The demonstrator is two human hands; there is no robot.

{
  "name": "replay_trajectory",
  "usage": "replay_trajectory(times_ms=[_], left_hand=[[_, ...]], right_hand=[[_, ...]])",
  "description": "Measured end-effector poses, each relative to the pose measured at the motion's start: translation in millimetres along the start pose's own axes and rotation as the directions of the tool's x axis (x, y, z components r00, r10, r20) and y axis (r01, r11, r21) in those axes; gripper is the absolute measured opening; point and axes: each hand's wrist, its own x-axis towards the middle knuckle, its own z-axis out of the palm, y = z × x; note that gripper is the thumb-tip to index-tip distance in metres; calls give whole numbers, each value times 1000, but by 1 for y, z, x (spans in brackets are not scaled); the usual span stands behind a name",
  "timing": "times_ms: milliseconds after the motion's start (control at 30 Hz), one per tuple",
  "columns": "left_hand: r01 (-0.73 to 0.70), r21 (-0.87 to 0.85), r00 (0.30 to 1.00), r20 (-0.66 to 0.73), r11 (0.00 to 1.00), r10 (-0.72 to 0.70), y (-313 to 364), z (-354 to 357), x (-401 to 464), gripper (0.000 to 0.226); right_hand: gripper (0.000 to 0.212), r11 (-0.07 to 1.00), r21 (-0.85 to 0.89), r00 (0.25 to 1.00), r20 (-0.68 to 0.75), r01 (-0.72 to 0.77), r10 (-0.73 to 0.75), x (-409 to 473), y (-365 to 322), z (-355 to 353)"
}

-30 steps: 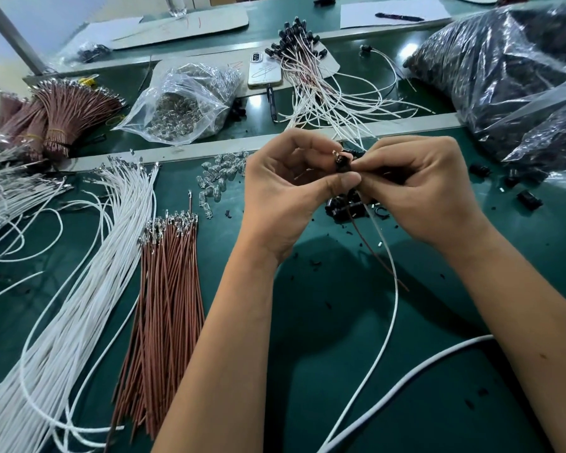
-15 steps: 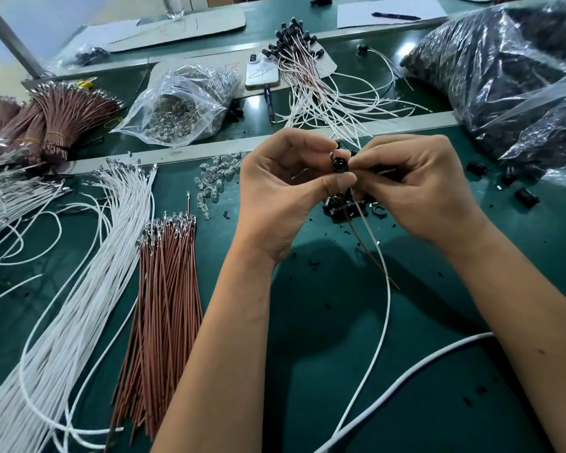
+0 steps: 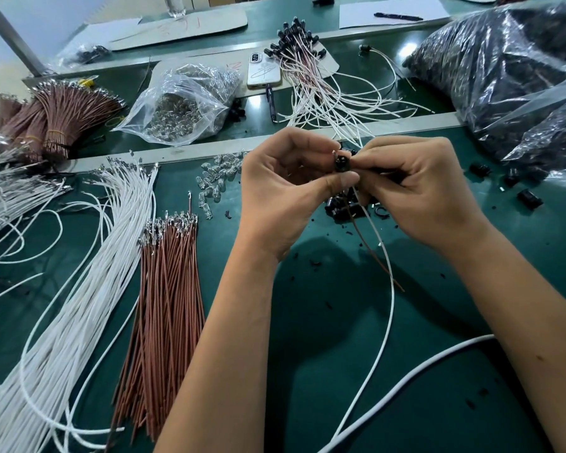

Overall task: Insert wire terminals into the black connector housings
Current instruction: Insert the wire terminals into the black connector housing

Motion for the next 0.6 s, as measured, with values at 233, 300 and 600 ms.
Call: replay_trajectory(times_ms=[233, 300, 600], left_hand=[[9, -5, 1000, -29, 1000, -9, -1, -1, 1, 36], [11, -14, 999, -32, 1000, -11, -1, 0, 1, 36], [-4, -16, 1000, -18, 1000, 4, -2, 0, 0, 37]], right_hand=[[16, 1000, -16, 1000, -3, 8, -8, 0, -1, 3], [15, 1000, -24, 1000, -16, 9, -10, 0, -1, 3], [11, 1000, 5, 998, -46, -29, 30, -2, -2, 2]])
